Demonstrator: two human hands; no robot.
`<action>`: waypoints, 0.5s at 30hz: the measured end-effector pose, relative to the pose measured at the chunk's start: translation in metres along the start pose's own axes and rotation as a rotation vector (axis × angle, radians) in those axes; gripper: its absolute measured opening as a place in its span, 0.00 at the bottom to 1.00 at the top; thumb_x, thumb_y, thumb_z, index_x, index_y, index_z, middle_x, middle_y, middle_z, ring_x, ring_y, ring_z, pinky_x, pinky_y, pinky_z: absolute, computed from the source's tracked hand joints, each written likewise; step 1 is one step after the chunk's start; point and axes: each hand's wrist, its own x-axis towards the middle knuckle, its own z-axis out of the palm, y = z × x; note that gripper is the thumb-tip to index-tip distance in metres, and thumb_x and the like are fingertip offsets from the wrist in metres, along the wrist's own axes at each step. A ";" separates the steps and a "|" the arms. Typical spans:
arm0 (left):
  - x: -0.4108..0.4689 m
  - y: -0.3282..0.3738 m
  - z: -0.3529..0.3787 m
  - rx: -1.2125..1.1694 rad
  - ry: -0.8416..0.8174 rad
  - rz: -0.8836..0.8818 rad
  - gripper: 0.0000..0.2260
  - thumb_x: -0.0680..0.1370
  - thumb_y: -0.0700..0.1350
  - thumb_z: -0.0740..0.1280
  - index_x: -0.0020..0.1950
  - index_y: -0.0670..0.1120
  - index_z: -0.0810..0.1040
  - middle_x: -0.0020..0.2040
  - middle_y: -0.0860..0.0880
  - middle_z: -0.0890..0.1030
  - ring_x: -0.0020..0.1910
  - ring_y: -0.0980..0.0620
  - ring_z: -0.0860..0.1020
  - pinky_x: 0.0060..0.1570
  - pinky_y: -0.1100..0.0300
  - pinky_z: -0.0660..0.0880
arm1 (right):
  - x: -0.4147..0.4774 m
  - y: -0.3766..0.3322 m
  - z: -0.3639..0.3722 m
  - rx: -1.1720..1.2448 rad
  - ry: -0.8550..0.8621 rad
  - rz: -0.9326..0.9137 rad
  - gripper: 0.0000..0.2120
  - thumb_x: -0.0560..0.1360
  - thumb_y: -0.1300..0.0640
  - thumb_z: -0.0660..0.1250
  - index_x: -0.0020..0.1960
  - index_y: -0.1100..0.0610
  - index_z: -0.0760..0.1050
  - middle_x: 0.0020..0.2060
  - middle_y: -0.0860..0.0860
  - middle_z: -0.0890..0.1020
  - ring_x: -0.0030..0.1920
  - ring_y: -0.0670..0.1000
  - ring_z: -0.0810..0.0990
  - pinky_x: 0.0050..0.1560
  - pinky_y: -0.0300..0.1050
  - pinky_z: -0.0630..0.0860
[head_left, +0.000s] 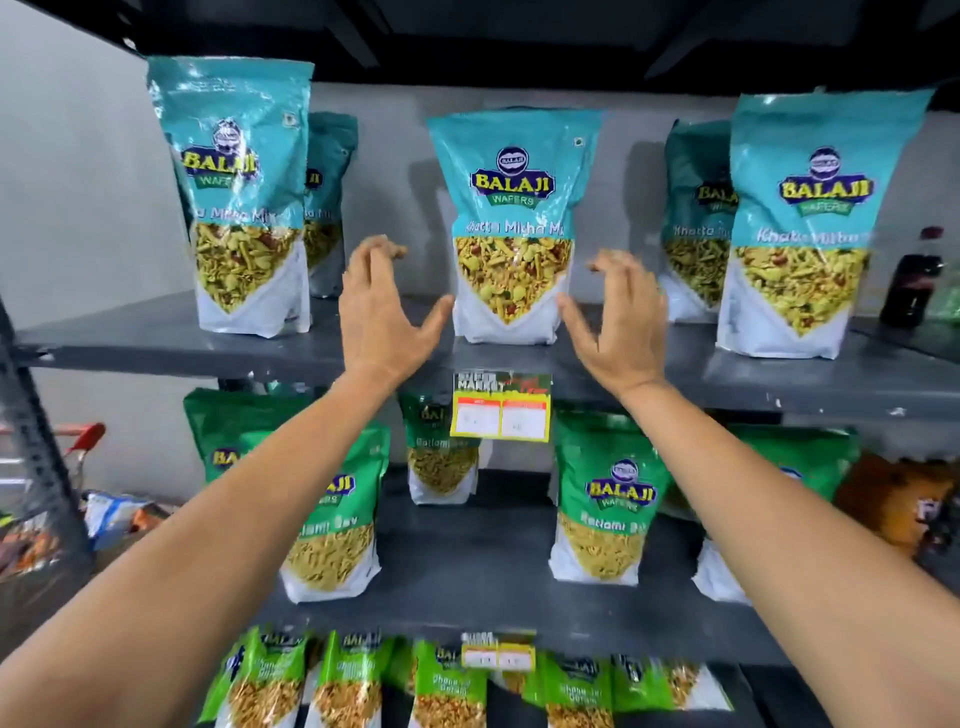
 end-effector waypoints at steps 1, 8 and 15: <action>-0.015 0.002 -0.009 0.022 -0.018 0.012 0.26 0.70 0.55 0.70 0.61 0.41 0.71 0.65 0.41 0.72 0.65 0.41 0.71 0.63 0.48 0.68 | -0.016 -0.003 -0.006 -0.063 0.002 -0.062 0.22 0.77 0.42 0.59 0.58 0.59 0.73 0.59 0.58 0.78 0.58 0.58 0.74 0.56 0.53 0.69; -0.162 -0.012 -0.071 0.144 -0.239 -0.071 0.23 0.68 0.52 0.69 0.58 0.42 0.72 0.59 0.43 0.75 0.58 0.40 0.74 0.58 0.48 0.69 | -0.158 -0.027 -0.045 -0.245 -0.155 -0.218 0.18 0.76 0.44 0.61 0.58 0.57 0.73 0.62 0.57 0.78 0.62 0.58 0.72 0.66 0.60 0.65; -0.246 -0.048 -0.088 0.135 -0.392 -0.253 0.26 0.68 0.54 0.70 0.59 0.41 0.71 0.58 0.41 0.75 0.57 0.38 0.73 0.59 0.45 0.70 | -0.266 -0.061 -0.048 -0.139 -0.534 0.000 0.25 0.73 0.39 0.62 0.60 0.57 0.72 0.63 0.57 0.76 0.62 0.61 0.74 0.62 0.59 0.68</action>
